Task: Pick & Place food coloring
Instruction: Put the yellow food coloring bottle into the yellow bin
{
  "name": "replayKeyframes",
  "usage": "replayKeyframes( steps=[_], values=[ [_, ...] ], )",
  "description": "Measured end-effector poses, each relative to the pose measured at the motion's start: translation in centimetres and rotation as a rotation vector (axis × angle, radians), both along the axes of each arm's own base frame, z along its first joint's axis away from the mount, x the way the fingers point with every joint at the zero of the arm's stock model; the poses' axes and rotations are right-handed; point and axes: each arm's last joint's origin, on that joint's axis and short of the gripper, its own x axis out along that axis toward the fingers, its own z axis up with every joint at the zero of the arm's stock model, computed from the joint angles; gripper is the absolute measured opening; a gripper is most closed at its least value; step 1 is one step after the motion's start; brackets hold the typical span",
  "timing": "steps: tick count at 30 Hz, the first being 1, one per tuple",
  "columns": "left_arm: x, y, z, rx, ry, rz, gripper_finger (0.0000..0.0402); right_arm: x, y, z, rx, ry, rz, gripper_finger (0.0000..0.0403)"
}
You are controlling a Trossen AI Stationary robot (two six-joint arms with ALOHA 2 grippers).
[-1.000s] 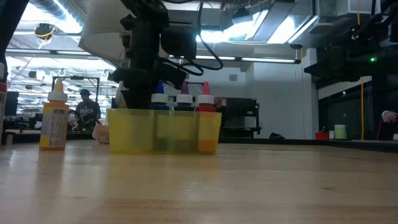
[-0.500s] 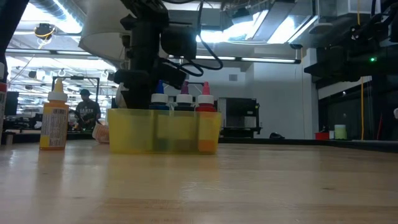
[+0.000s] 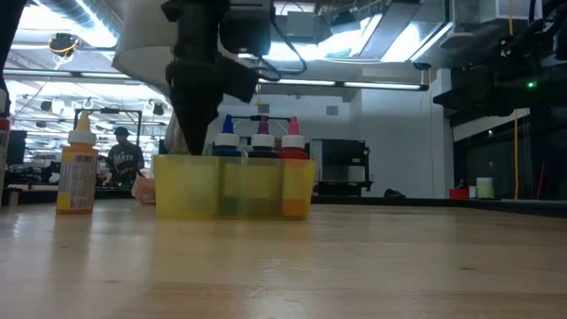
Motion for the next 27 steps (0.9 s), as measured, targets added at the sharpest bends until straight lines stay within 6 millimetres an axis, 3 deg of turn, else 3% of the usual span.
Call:
replayKeyframes(
  steps=[12, 27],
  values=[
    [-2.2, -2.0, 4.4, -0.093, -0.16, 0.063, 0.0169, 0.0, 0.0, 0.0, 0.0, 0.0, 0.0, 0.0236],
    [-9.8, -4.3, 4.1, -0.127, -0.214, 0.35, 0.0233, 0.0, 0.0, 0.0, 0.0, 0.0, 0.0, 0.0236]
  ],
)
